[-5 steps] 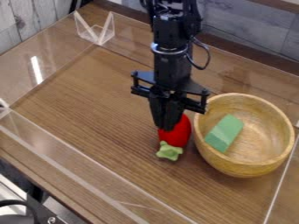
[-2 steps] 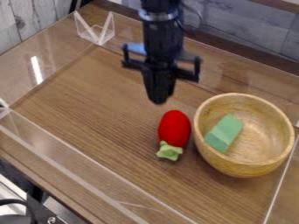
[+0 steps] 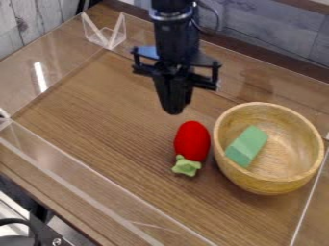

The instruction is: Move the red fruit to the left

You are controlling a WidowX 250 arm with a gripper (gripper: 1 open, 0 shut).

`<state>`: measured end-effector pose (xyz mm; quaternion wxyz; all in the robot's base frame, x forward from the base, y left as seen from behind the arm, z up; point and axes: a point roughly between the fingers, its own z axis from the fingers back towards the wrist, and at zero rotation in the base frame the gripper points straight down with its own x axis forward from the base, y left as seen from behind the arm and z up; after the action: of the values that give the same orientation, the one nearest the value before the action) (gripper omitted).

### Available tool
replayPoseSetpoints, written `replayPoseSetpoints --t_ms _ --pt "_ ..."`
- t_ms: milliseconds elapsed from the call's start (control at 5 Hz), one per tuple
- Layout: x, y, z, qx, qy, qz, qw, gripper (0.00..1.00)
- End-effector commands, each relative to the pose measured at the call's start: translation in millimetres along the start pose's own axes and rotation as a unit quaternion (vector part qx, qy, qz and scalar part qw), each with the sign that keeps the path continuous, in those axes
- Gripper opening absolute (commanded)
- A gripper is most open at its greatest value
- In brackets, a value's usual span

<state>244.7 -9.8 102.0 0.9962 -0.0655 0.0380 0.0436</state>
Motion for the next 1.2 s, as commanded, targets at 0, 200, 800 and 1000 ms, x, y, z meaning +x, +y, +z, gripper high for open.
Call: replayPoseSetpoints --t_ms 0,200,800,1000 --pt "1.9 -3 -2.8 0.006 -0.012 -0.006 0.9999 1.00" --pt "2.2 -4 -14.1 0.011 -0.007 -0.005 0.9999 1.00" --pt "3.5 -4 -40.4 0.024 0.003 -0.001 0.9997 0.00" --pt "3.4 -3 -37.3 0.023 0.001 0.000 0.9997 0.00"
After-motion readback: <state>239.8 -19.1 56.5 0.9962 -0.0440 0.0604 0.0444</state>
